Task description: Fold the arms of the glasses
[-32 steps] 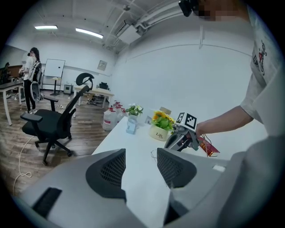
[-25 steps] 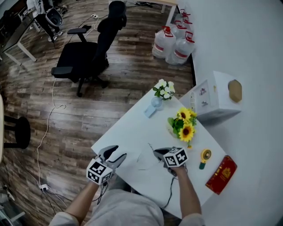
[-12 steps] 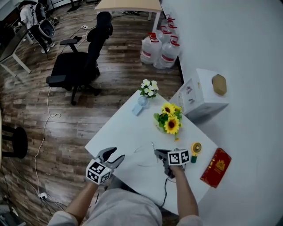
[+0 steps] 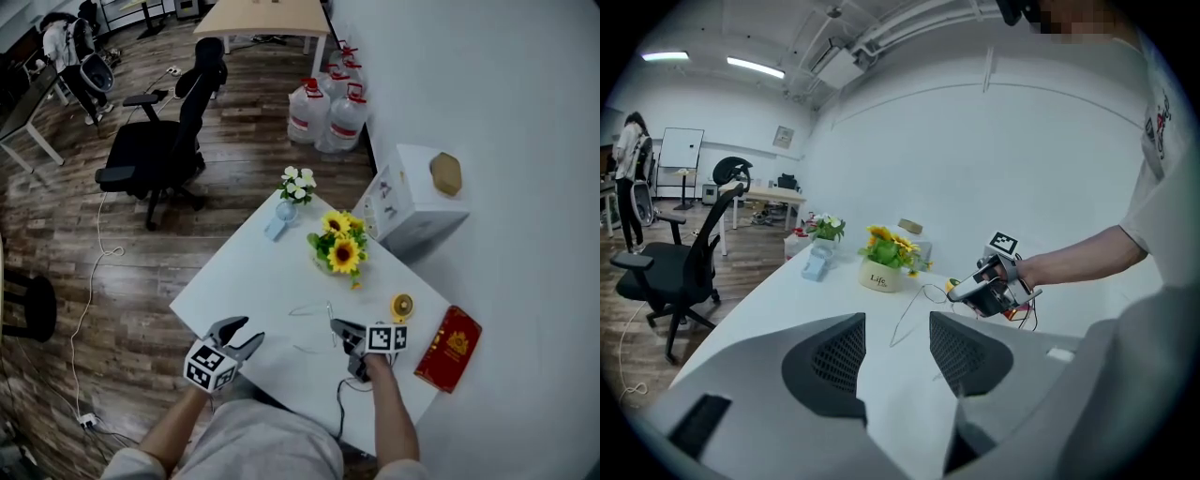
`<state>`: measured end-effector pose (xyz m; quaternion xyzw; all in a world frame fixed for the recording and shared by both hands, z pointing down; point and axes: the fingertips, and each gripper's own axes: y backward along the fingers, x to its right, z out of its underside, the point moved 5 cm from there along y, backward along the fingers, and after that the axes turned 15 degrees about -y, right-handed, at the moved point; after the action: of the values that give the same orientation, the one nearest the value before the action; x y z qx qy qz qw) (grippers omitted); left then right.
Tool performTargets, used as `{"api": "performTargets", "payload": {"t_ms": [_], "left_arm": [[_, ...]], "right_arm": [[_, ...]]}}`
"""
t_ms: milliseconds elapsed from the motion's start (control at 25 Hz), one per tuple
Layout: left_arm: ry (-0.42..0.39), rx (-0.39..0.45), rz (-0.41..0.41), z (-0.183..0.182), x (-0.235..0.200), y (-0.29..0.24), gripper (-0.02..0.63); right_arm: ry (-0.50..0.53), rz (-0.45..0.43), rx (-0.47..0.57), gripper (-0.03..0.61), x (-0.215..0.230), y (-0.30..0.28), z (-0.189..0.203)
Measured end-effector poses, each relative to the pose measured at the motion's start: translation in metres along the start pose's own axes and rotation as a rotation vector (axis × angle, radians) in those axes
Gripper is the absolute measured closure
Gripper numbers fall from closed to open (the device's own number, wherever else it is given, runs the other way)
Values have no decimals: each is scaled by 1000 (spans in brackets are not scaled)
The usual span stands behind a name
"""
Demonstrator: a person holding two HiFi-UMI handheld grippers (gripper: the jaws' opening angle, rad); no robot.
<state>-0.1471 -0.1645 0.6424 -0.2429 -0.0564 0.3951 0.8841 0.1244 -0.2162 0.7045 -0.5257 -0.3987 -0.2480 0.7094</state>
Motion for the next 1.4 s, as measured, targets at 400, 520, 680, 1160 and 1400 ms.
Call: {"api": "performTargets", "payload": {"t_ms": [400,520,680,1160,1400], "left_arm": [[-10,0,-13,-4,26,-5,403],[-7,-6,-23,-3,27,-3,403],[-2,-10,-34,-3,25,-3,403],[-21,-8,-13,-8,29,-10,403],[-16,19,0,-21,16,-9,403]], "right_arm": [[-71,-3,12,572,41,11,16],[-112,-27,16,572,47,12,17],[-175,-94,33,572,43,16,14],[-359,-222,105,572,44,37,17],[-359,-194,113,572,33,61,22]]}}
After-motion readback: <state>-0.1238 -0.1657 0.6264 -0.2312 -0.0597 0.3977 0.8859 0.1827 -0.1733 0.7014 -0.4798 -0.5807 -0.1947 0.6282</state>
